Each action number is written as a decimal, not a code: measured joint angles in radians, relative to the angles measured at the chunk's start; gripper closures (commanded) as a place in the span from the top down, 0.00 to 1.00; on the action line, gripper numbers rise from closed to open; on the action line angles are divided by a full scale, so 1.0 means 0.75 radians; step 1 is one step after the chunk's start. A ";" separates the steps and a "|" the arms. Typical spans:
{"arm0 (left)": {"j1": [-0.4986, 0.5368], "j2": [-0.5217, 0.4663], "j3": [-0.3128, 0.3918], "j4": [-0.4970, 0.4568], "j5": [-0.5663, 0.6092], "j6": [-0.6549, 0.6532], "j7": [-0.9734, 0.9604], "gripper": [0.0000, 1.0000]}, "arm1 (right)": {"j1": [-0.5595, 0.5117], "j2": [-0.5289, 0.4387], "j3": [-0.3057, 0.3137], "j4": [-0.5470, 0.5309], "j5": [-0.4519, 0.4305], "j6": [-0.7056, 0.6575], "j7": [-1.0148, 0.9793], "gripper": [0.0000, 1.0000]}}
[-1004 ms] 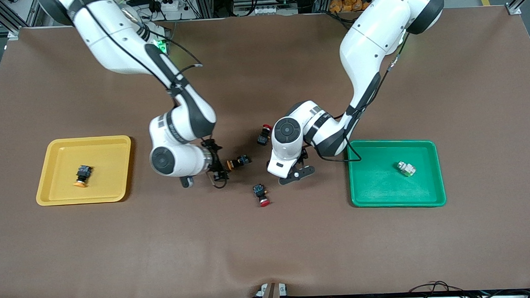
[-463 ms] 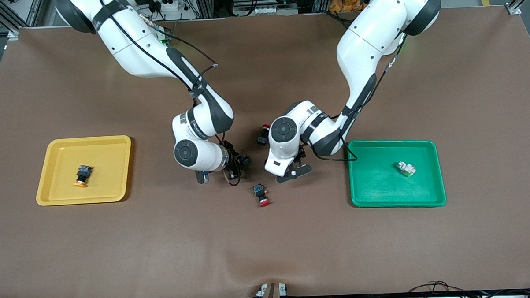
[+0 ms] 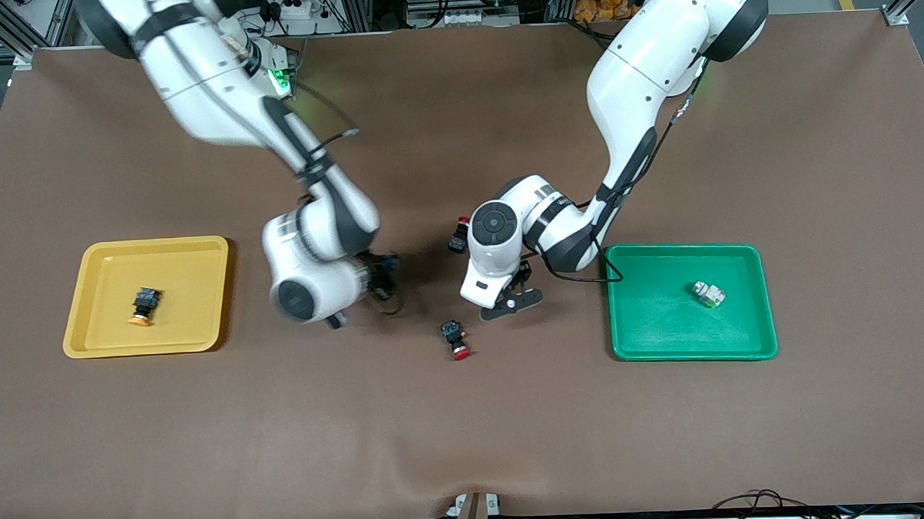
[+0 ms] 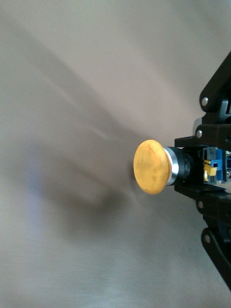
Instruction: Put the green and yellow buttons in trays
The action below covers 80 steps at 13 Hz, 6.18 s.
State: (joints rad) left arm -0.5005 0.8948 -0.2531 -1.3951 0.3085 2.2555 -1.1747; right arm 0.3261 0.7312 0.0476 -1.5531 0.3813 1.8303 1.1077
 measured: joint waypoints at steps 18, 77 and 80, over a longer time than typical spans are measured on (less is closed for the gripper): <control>0.836 -0.401 -0.228 -0.307 0.002 -0.298 0.807 0.22 | -0.677 -0.023 0.000 0.039 -0.575 -0.195 -1.624 1.00; 0.712 -1.266 0.192 -0.255 -0.402 -0.997 1.308 1.00 | -0.446 -1.120 0.035 -0.089 -0.440 -0.544 -1.109 1.00; 0.703 -1.314 0.193 -0.304 -0.402 -0.997 1.308 1.00 | -0.446 -1.120 0.035 -0.085 -0.435 -0.525 -1.109 1.00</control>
State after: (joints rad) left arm 0.0270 -0.0909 -0.1082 -1.6234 0.0067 1.5076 -0.1937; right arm -0.0083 -0.1089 0.0739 -1.6170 0.0552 1.4367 0.2756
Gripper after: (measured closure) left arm 0.000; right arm 0.000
